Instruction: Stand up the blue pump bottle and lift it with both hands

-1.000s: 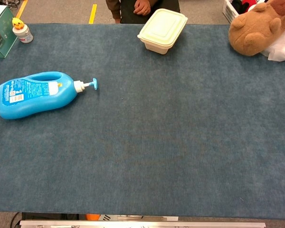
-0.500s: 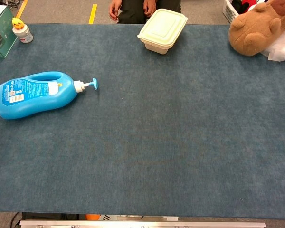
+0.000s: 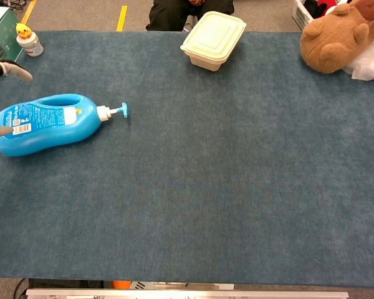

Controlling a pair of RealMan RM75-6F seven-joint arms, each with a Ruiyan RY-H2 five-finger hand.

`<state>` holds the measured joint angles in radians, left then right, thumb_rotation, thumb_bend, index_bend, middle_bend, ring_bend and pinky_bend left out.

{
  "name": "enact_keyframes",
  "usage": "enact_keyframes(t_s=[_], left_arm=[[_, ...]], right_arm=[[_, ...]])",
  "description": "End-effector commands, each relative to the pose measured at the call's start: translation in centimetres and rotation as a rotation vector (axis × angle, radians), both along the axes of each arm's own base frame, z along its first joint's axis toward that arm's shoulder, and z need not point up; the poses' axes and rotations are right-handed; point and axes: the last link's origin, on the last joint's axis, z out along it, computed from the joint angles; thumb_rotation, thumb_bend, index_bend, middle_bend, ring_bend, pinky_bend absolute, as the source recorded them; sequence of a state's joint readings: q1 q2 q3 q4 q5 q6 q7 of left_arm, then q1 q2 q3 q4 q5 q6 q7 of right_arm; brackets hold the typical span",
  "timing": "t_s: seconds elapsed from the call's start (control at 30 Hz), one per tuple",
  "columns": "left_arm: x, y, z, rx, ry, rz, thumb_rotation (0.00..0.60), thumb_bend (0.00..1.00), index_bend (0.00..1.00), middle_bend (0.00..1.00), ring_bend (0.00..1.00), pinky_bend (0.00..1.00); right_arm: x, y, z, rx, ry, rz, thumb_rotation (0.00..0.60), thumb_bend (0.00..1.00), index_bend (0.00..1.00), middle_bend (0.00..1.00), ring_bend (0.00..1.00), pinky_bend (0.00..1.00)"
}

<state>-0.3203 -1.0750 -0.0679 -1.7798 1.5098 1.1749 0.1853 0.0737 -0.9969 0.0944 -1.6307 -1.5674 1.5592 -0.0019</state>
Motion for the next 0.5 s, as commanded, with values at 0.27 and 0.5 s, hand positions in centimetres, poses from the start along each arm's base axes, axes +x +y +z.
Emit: enact_keyframes(t_s=[0.27, 0.5], left_arm=[[3.8, 4.1, -4.1, -0.055, 0.069, -0.030, 0.600, 0.17, 0.21, 0.15, 0.14, 0.25], [5.6, 5.5, -6.4, -0.074, 0.116, -0.033, 0.520, 0.17, 0.25, 0.14, 0.07, 0.21]], right_arm=[[0.2, -0.3, -0.3, 0.016, 0.004, 0.015, 0.600, 0.02, 0.13, 0.27, 0.27, 0.28], [-0.1, -0.4, -0.4, 0.023, 0.000, 0.009, 0.600, 0.02, 0.13, 0.27, 0.27, 0.28]])
